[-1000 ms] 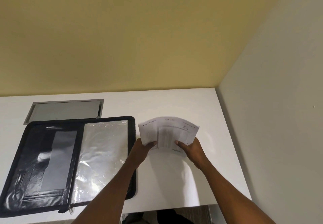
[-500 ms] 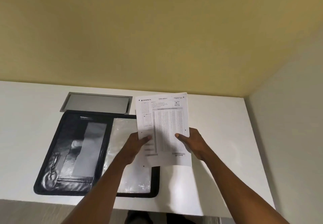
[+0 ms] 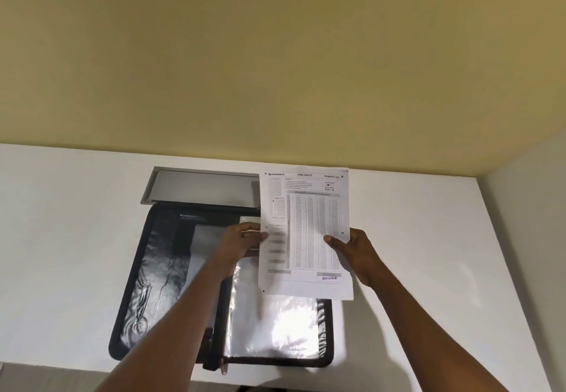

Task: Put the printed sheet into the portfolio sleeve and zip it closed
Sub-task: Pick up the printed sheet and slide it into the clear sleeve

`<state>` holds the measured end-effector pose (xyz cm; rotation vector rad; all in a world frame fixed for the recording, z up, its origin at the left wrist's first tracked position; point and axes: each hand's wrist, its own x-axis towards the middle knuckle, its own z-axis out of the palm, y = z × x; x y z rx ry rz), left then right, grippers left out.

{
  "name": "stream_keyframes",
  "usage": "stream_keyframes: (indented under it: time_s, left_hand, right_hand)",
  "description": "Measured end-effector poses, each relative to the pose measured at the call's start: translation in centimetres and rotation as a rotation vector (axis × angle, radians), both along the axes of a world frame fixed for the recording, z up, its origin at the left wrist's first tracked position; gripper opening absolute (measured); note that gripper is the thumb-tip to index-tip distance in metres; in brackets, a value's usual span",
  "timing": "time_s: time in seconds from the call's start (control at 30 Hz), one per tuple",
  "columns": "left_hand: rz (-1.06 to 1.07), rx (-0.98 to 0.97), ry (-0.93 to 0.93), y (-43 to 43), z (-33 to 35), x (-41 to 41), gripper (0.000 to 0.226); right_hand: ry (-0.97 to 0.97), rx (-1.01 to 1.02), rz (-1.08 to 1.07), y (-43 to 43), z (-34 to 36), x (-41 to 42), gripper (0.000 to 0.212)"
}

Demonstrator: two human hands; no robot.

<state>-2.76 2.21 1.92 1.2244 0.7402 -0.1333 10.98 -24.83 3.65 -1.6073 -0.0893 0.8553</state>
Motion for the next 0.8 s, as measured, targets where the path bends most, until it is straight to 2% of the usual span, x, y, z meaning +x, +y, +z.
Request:
stream_keyframes:
  time_s: [0.17,0.23,0.33,0.47,0.6,0.7,0.8]
  left_hand:
    - [0.106,0.144,0.026,2.2,-1.7,1.4,0.009]
    - [0.061,0.342,0.055,2.8,-2.5,1.7,0.011]
    - [-0.096,0.752,0.156,3.6,-3.3,2.3,0.019]
    - [-0.296,0.970,0.158,4.4,-4.2,3.1,0.025]
    - [-0.548,1.094,0.135,4.9,-5.3,3.7,0.030]
    - [-0.591,1.106,0.159,5.3,-5.8,3.9,0.034]
    - [-0.589,1.163,0.161,5.3,-6.0,4.2,0.029]
  right_hand:
    - [-0.002,-0.021,-0.043,1.6,-0.5,1.0,0.027]
    - [-0.010,-0.043,-0.057,1.8,-0.8,1.4,0.027]
    - [-0.022,-0.058,-0.078,1.9,-1.0,1.9,0.027]
    - [-0.042,-0.081,-0.104,1.7,-1.0,2.2,0.026]
    - [-0.044,-0.087,-0.128,1.4,-0.9,2.4,0.023]
    - [-0.044,-0.085,-0.141,1.3,-0.9,2.5,0.019]
    - [-0.044,-0.090,-0.144,1.2,-0.9,2.6,0.022]
